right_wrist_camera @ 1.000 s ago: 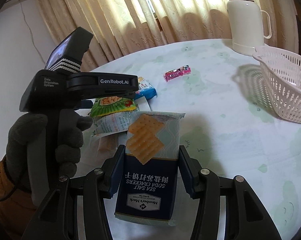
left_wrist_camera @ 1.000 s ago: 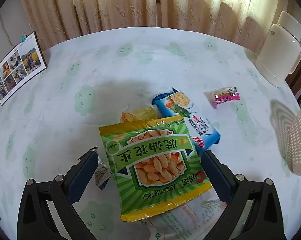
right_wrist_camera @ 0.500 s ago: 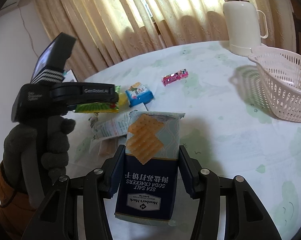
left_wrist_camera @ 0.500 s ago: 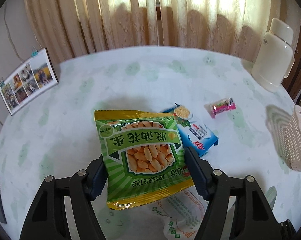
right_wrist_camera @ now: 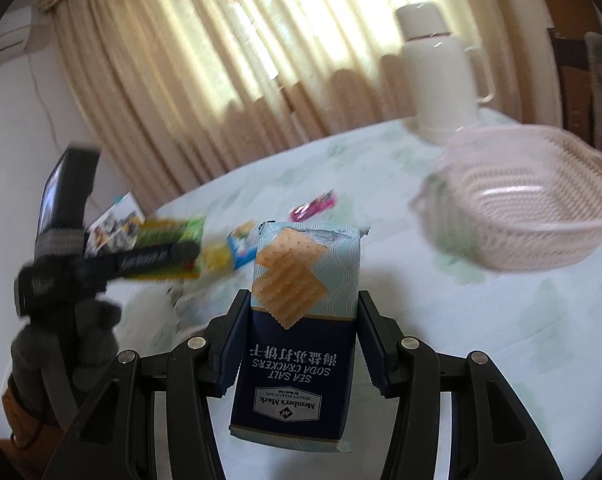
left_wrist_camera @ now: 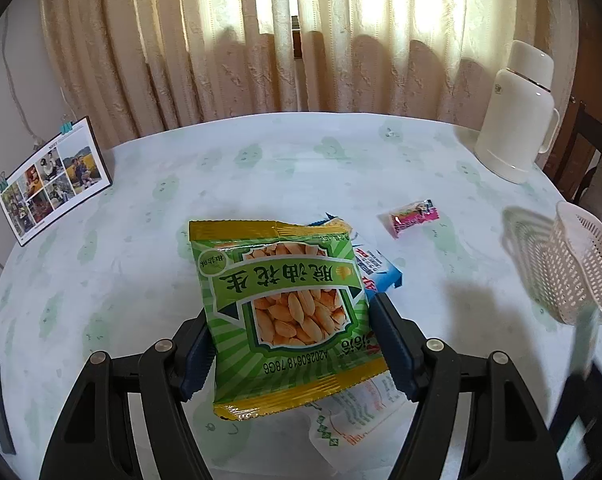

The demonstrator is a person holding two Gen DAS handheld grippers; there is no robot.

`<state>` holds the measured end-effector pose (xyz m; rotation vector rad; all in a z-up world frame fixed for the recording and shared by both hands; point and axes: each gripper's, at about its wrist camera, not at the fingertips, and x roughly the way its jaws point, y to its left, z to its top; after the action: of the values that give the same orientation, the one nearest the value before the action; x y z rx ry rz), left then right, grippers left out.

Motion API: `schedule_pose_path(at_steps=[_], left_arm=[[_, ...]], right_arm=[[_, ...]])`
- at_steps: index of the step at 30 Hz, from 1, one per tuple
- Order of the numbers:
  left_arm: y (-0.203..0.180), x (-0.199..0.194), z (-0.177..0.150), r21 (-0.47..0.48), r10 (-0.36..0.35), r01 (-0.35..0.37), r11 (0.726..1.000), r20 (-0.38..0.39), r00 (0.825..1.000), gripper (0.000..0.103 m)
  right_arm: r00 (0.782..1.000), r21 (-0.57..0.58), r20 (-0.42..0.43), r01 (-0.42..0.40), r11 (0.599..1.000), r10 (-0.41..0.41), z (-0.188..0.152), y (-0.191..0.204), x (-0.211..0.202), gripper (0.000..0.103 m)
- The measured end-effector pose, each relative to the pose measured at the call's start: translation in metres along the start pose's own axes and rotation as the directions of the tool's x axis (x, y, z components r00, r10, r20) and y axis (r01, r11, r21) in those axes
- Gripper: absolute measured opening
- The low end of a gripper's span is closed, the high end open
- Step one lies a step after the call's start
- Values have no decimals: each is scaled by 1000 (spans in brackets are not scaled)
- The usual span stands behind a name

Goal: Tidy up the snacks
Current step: 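Carry both snacks to the pink basket and release them inside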

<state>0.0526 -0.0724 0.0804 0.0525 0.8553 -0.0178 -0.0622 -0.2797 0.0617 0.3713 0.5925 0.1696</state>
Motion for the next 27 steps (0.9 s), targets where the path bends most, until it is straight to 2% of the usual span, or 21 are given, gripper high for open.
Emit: schedule_pose_path(at_steps=[7,14,19,23,27], left_arm=[[-9,-5,-4,27,-14,13,1000,5,1000,69],[-14,-2,-6,44,-22,23,999,-5,1000,69],[-15,1,-6,43,-27,28,999,-20,999,69],[-14,2,-6,45,-31,31,999,-18,999,68],[-17,3,-5,52,-32,34,998,-22,999,69]], right_arm=[[991,60,102,79,995,-84,34,-35,-22,52],[960,97,189,193,976,-209,74,-68,-30,52],[935,125,191,279,952,-299,92,-99,-17,52],[920,156,159,335,929,-358,96,-126,1,53],[917,202,159,333,921,-367,90,-140,4,66]])
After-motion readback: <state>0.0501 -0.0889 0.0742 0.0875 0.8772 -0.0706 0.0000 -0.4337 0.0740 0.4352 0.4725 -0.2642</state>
